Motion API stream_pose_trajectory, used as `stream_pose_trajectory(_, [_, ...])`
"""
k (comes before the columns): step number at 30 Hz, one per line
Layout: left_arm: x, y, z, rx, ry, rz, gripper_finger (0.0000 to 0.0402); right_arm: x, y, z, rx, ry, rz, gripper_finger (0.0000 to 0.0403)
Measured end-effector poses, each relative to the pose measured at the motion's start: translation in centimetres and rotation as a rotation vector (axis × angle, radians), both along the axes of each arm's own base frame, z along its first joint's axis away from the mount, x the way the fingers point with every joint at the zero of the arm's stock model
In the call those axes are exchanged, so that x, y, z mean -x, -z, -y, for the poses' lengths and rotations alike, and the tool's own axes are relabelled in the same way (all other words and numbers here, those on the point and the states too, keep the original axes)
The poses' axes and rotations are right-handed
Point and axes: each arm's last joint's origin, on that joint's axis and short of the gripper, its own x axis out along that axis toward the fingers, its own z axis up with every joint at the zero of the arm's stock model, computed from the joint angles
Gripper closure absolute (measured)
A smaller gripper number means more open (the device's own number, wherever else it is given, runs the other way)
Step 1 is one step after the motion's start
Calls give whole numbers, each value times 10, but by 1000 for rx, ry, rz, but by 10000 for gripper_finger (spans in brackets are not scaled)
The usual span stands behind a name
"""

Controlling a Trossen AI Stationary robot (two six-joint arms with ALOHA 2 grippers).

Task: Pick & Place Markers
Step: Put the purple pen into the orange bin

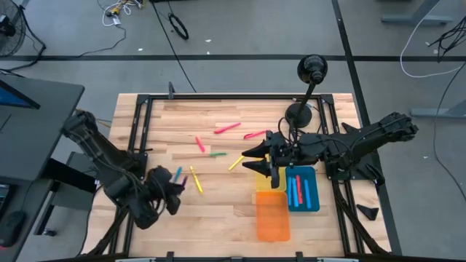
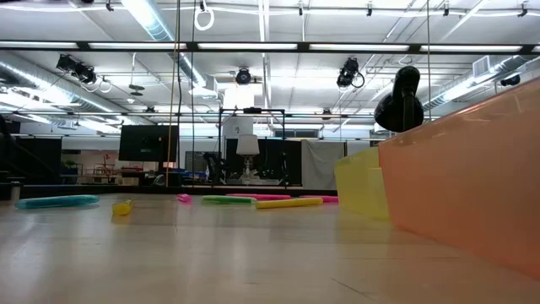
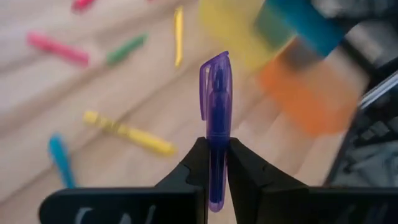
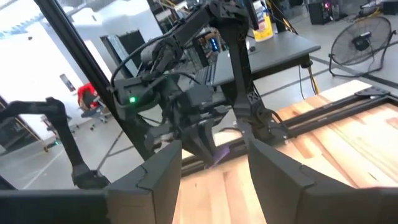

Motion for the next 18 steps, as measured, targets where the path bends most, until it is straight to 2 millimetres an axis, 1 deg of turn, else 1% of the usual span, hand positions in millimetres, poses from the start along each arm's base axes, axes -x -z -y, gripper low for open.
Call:
stream_pose_trajectory(5, [-1, -33, -5, -87, -14, 149, 365, 0, -6, 0, -10, 0, 56, 217])
stream_pose_trajectory(10, [-5, -61, -8, -155, -2, 222, 365, 0, -9, 0, 1, 0, 89, 217])
stream_pose_trajectory(15, [-17, -85, -9, -188, 39, 289, 365, 0, -9, 0, 3, 0, 90, 217])
stream_pose_trajectory(18, [-26, -95, -9, -202, 95, 330, 365, 0, -9, 0, 3, 0, 90, 217])
